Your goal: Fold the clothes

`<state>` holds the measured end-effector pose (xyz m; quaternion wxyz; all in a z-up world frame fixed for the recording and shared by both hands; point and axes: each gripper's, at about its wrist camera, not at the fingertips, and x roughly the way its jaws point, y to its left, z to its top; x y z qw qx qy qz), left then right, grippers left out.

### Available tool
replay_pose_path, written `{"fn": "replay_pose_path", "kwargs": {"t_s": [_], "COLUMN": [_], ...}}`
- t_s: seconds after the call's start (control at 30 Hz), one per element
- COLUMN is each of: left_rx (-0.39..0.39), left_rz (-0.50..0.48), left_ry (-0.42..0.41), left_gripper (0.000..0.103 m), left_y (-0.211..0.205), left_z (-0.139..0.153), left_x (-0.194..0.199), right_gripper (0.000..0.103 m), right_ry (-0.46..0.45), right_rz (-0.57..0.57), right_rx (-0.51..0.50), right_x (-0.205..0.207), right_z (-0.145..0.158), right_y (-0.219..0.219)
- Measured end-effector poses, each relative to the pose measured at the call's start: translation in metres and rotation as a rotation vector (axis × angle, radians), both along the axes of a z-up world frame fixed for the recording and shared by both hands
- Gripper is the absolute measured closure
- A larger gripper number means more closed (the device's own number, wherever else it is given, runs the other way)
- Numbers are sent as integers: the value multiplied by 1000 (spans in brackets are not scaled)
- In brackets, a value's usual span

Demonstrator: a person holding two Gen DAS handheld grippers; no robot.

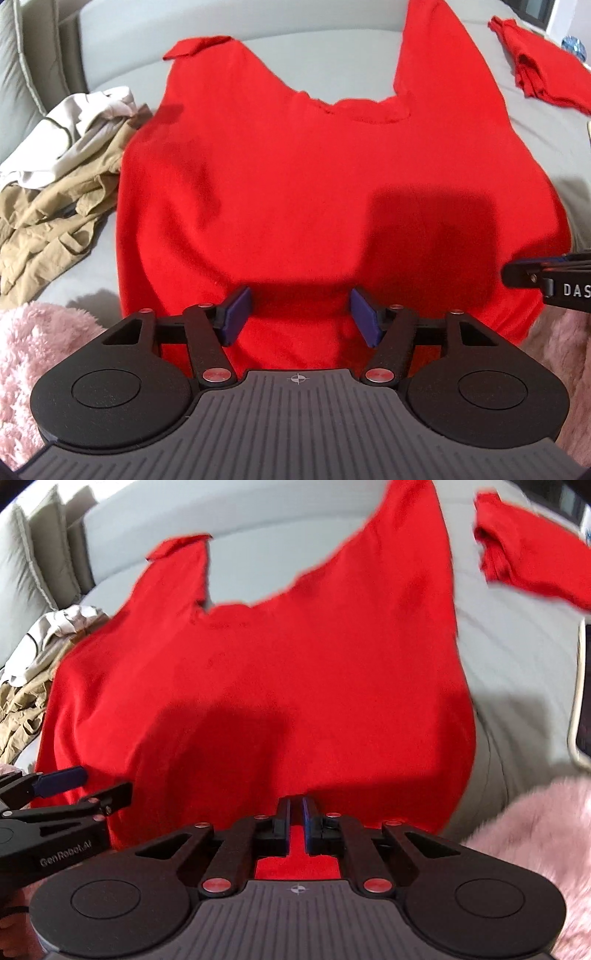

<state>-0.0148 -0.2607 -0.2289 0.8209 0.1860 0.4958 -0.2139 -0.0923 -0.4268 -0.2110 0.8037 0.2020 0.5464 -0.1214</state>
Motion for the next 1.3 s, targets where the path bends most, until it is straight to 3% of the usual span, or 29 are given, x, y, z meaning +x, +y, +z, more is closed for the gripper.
{"fn": "replay_pose_path", "kwargs": {"t_s": [0.07, 0.17, 0.27, 0.4, 0.5, 0.67, 0.87, 1.07, 1.2, 1.3], "left_rx": [33, 22, -47, -125, -140, -139, -137, -159, -176, -183], "left_rz": [3, 25, 47, 64, 71, 63, 87, 61, 54, 43], "left_ry": [33, 68, 50, -7, -11, -34, -60, -22, 20, 50], "left_gripper": [35, 35, 35, 35, 35, 35, 38, 42, 56, 56], "left_y": [0, 8, 18, 24, 25, 25, 24, 20, 21, 21], "left_z": [-3, -2, 8, 18, 19, 20, 22, 22, 19, 18], "left_x": [-2, -3, -6, -7, -7, -10, -11, -9, -7, -5], "right_gripper": [92, 70, 70, 70, 70, 70, 70, 66, 63, 63], "right_ry": [46, 81, 43, -65, -155, -208, -282, -271, -248, -237], "right_rz": [-25, -48, -63, -137, -185, -204, -187, -245, -241, -225], "right_rx": [15, -12, -37, 26, 89, 161, 171, 232, 211, 215], "right_x": [-5, -18, -32, -46, -50, -45, -44, -46, -47, -46], "right_z": [-4, -2, 8, 18, 23, 22, 26, 21, 22, 23], "right_y": [-3, -6, -8, -19, -26, -28, -28, -36, -36, -35]}}
